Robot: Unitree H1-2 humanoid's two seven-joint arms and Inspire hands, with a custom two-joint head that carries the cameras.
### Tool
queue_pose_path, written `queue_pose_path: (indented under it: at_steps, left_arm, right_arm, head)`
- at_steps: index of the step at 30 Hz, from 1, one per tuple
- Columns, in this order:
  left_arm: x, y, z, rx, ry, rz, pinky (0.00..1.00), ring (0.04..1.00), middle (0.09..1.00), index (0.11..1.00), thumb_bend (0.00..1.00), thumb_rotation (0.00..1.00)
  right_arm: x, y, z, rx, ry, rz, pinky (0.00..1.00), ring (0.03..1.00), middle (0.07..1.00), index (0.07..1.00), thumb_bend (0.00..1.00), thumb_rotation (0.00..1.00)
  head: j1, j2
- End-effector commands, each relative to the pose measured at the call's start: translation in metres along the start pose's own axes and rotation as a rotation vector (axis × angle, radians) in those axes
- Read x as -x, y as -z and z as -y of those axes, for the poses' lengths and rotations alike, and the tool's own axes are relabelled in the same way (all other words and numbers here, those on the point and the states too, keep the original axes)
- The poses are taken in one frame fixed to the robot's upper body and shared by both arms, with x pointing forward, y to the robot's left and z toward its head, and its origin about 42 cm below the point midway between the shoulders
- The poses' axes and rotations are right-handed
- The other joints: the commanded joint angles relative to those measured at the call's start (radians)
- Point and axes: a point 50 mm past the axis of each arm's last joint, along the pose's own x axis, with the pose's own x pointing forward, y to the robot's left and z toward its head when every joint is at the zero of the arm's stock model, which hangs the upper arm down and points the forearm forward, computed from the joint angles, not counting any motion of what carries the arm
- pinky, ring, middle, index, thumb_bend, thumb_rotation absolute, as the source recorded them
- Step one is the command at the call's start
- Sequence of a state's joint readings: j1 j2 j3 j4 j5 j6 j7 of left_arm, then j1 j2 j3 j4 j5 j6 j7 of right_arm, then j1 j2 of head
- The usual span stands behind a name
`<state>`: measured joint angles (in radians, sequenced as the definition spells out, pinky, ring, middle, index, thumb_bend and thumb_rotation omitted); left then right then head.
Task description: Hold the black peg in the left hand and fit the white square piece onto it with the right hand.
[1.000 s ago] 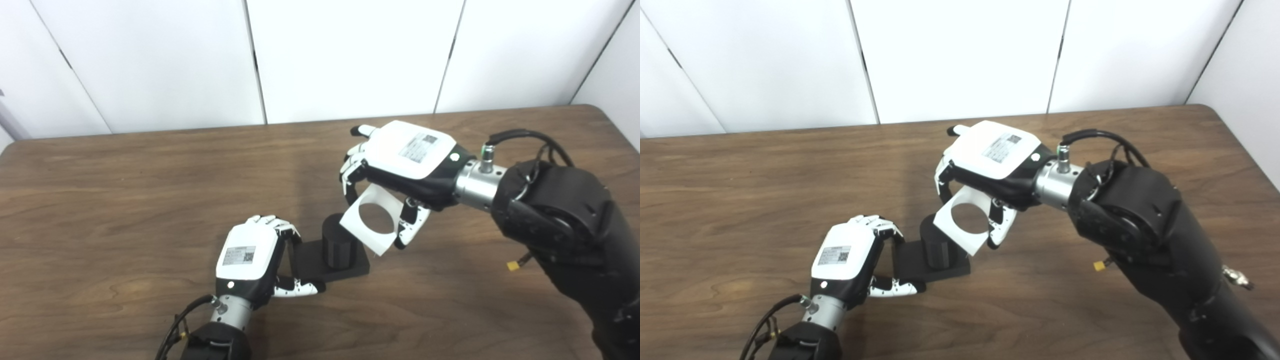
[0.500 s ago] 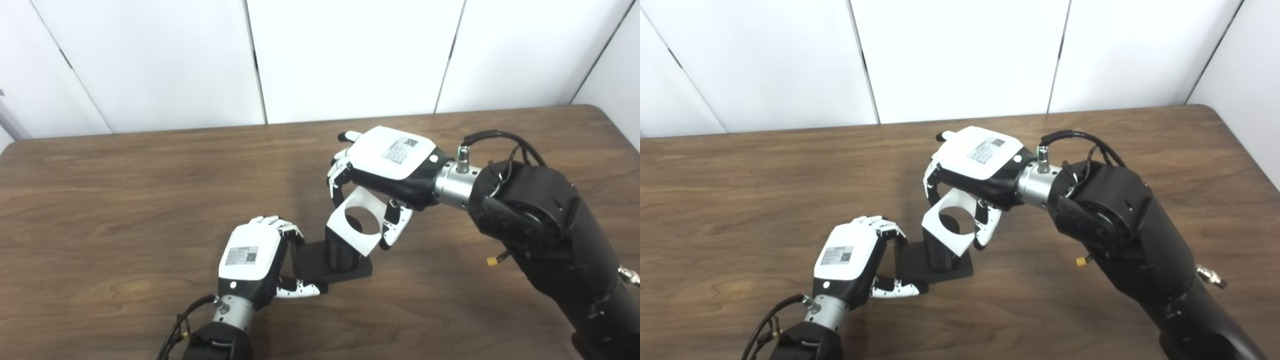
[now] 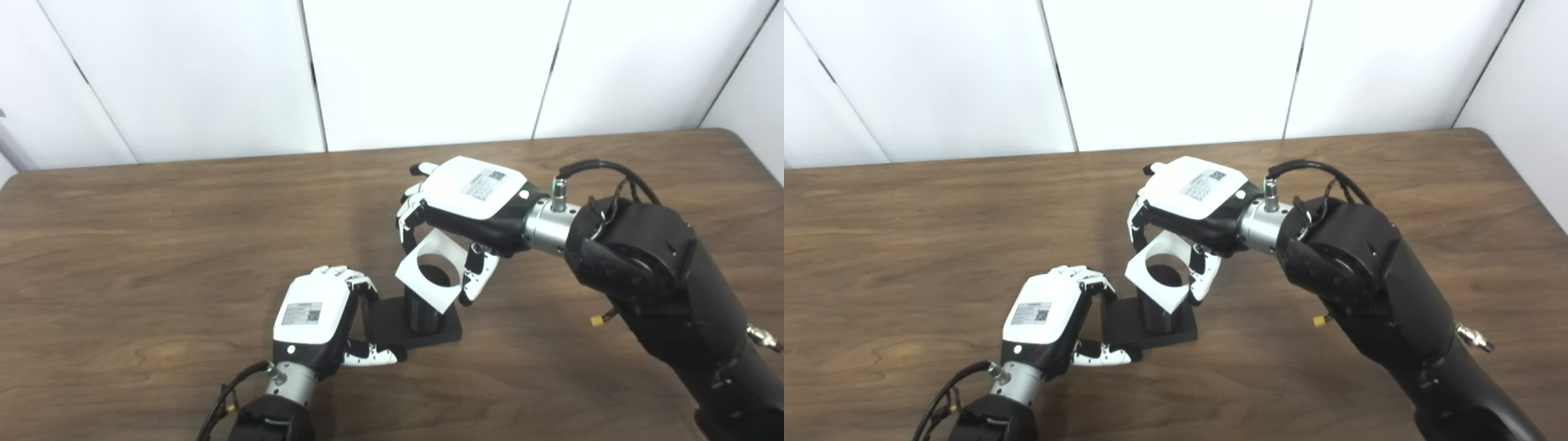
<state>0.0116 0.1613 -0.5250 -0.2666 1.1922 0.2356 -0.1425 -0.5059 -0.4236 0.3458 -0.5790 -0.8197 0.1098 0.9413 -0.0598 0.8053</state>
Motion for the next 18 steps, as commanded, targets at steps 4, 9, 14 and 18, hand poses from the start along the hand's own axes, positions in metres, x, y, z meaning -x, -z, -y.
queue_pose_path:
  at_steps: [4,9,14,18]
  left_arm:
    - [0.007,-0.006,0.02,-0.027,0.127,0.02,0.85,0.816,0.746,0.488,0.51,0.05]
    - [0.007,-0.007,0.02,-0.03,0.125,0.022,0.85,0.813,0.744,0.488,0.52,0.05]
    - [0.006,-0.009,0.019,-0.028,0.13,0.023,0.86,0.819,0.749,0.488,0.51,0.05]
    - [0.006,-0.011,0.018,-0.029,0.134,0.022,0.86,0.822,0.751,0.488,0.51,0.05]
  right_arm:
    - [-0.003,-0.002,0.01,0.043,0.043,0.019,1.0,0.852,0.771,0.483,0.52,0.13]
    - [-0.004,-0.004,0.005,0.041,0.025,0.023,1.0,0.852,0.768,0.483,0.52,0.13]
    - [-0.004,-0.005,0.0,0.046,0.009,0.026,1.0,0.854,0.769,0.484,0.52,0.13]
    - [-0.003,-0.005,-0.002,0.046,0.003,0.027,1.0,0.854,0.769,0.484,0.52,0.13]
  head:
    - [0.003,0.005]
    - [0.007,0.01]
    - [0.012,0.017]
    - [0.014,0.02]
